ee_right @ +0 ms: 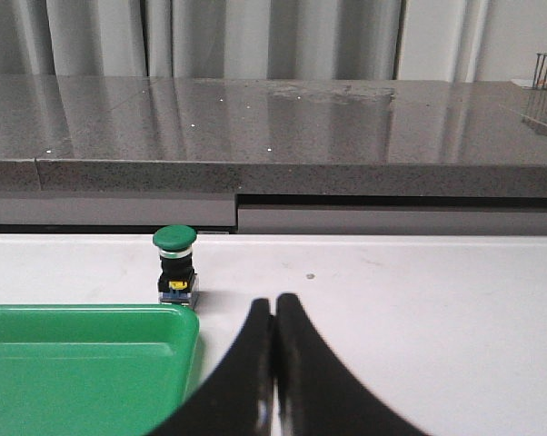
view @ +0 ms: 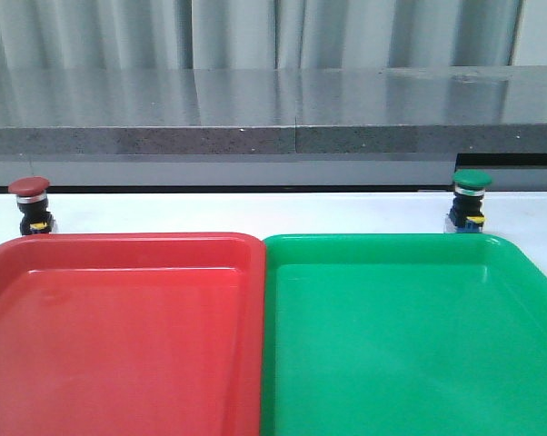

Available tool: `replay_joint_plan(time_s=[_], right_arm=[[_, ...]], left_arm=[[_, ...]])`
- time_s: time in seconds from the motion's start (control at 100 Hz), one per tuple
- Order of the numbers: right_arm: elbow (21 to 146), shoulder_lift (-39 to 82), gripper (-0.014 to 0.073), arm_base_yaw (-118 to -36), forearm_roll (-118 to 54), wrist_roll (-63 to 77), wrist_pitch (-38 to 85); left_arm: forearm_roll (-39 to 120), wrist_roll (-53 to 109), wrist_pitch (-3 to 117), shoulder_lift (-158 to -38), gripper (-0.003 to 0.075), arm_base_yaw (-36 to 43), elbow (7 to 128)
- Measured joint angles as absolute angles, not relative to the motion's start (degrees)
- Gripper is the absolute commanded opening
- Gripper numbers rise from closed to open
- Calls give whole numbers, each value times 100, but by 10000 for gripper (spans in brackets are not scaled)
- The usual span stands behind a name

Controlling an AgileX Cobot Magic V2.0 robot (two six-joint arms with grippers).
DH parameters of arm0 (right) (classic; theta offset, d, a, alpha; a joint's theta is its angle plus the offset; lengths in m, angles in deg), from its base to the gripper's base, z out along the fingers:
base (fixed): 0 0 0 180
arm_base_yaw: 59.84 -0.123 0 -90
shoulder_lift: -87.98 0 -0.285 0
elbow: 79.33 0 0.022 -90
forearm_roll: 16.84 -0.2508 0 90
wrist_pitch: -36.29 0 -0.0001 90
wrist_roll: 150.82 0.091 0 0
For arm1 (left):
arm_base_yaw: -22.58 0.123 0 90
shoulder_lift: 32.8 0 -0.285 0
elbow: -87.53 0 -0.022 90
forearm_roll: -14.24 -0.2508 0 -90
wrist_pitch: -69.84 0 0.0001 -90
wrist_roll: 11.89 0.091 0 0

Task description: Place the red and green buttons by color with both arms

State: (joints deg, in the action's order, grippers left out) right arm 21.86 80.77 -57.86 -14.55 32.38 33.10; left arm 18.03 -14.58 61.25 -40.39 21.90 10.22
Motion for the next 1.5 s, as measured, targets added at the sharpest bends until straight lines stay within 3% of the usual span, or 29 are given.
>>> replay_joint_plan(time_s=[0.83,1.2,1.5], right_arm=[[2186,8077,-64,-5786,-1455,3238,3310],[2186,8077,-64,-5786,-1455,3238,3308],[2186,8077,-64,-5786,-1455,3238,3308]], left_arm=[[1803,-1458,6917,-4039,-21,2219,1034],[1803,-1458,5812,-4106,-20,2219,1984],[1781,-1458,4724,-5728,-20,2219,3214]])
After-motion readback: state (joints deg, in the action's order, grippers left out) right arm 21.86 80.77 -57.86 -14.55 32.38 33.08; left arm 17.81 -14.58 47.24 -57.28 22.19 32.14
